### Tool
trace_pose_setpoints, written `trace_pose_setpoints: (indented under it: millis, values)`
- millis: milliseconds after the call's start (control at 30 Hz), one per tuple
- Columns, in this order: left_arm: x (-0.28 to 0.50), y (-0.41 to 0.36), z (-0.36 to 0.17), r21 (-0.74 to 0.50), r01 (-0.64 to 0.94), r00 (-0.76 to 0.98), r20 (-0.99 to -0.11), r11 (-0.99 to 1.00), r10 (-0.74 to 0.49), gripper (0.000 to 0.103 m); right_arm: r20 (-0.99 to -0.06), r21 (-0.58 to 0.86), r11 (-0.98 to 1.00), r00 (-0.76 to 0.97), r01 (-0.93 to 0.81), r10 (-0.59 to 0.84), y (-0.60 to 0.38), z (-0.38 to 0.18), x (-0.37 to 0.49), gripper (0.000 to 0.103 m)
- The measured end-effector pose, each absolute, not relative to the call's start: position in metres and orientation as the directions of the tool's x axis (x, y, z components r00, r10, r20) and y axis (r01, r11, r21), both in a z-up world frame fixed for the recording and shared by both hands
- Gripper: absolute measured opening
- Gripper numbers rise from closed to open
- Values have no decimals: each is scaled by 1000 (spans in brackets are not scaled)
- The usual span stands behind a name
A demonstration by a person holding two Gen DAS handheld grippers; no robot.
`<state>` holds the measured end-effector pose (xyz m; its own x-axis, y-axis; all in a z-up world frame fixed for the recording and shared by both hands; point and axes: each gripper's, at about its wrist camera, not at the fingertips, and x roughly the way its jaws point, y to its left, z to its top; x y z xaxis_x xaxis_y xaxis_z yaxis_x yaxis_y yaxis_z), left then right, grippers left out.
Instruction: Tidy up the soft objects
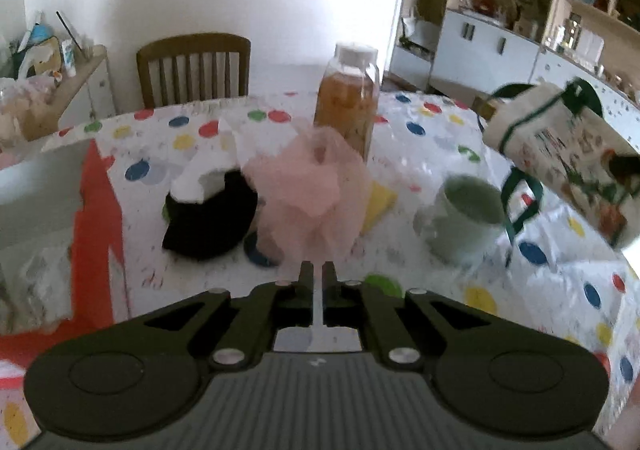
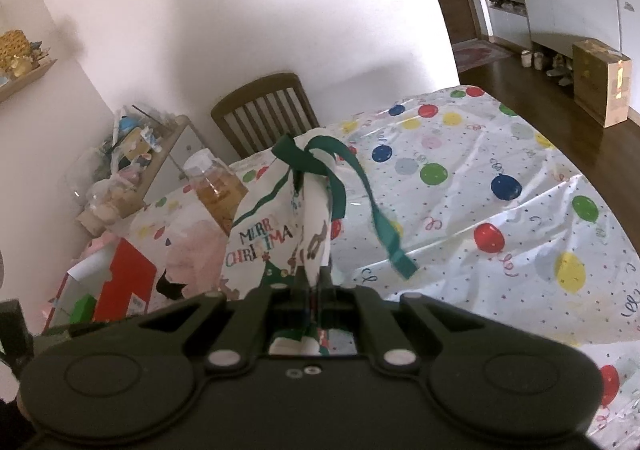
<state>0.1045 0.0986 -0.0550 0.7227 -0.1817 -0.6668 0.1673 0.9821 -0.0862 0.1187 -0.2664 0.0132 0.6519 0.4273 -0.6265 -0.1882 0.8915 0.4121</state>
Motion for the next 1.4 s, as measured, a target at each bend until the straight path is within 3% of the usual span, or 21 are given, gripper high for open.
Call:
trace_pose_setpoints:
  millis: [67, 100, 200, 233, 500, 800, 867, 933, 1033, 1133, 1400]
  values:
    - [116, 95, -57, -84, 160, 723, -669, 984, -175, 14, -627, 414, 890, 649, -189, 430, -266, 12, 120, 2]
    - [123, 93, -58, -85, 159, 719, -673, 984, -174, 28, -629, 413, 891, 649, -189, 429, -266, 12, 120, 2]
    - [140, 89, -61, -92, 140, 723, -671, 986, -166, 81, -630, 415, 890, 647, -186, 429, -267, 10, 122, 2]
    - [146, 86, -62, -89, 130, 730, -665, 988, -156, 85, -632, 413, 892, 647, -184, 426, -268, 9, 122, 2]
    - [199, 52, -87, 36, 106, 732, -679, 994, -54, 85, -645, 415, 897, 645, -154, 410, -280, 2, 130, 2]
    - [242, 42, -118, 63, 8, 706, -707, 998, 39, 85, -664, 410, 901, 632, -138, 399, -286, -9, 140, 2]
    - [245, 40, -121, 67, 4, 711, -702, 998, 44, 76, -669, 407, 903, 629, -136, 396, -287, -11, 142, 2]
    - [248, 39, -124, 57, 9, 704, -709, 998, 34, 42, -673, 405, 904, 626, -134, 395, -288, -13, 143, 2]
    - [250, 41, -124, 24, 20, 710, -704, 1000, 2, 28, -677, 404, 905, 622, -132, 393, -289, -14, 145, 3]
    - [247, 47, -119, 35, -21, 734, -678, 999, 39, 22, -677, 398, 908, 626, -131, 387, -289, -13, 146, 2]
    - [234, 91, -102, 58, -121, 769, -625, 991, 130, 19, -674, 387, 911, 630, -143, 385, -281, -11, 149, 2]
